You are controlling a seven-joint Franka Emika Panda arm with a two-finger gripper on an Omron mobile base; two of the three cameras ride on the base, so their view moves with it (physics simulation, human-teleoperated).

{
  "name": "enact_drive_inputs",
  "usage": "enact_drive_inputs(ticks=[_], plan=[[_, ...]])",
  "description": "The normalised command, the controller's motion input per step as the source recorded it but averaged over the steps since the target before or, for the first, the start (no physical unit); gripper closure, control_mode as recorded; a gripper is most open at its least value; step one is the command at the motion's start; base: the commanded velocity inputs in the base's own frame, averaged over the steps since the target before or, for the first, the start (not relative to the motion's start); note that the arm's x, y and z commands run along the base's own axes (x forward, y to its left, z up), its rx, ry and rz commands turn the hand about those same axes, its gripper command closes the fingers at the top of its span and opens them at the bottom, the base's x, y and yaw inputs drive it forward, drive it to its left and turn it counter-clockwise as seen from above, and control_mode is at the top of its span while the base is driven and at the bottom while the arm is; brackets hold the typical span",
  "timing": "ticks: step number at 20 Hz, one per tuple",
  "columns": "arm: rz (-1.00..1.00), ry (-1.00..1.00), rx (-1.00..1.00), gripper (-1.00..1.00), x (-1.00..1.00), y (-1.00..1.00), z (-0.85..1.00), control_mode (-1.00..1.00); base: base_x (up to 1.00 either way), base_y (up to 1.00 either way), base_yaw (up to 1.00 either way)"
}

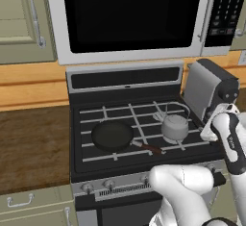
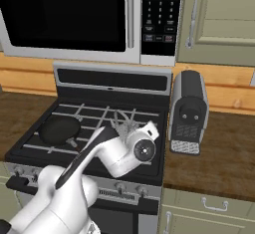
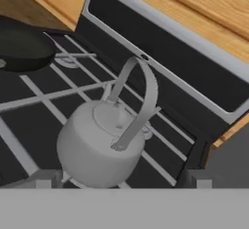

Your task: Pick the kettle from the counter and place it on a stove burner. Then turn the burner on.

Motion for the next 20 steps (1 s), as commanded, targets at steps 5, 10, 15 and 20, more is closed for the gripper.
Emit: enact_drive_inputs(ticks=[5, 10, 15, 20], plan=[[-0.18, -0.01, 0.0, -1.0, 0.0, -0.16, -0.31, -1.0, 0.0, 0.0, 0.0], [-0.12, -0.06, 0.0, -1.0, 0.01, -0.12, -0.04, -1.0, 0.0, 0.0, 0.0], [-0.1, 0.02, 0.01, -1.0, 0.0, -0.02, 0.03, -1.0, 0.0, 0.0, 0.0], [-0.06, 0.2, 0.03, -1.0, -0.34, -0.27, 0.14, -1.0, 0.0, 0.0, 0.0]])
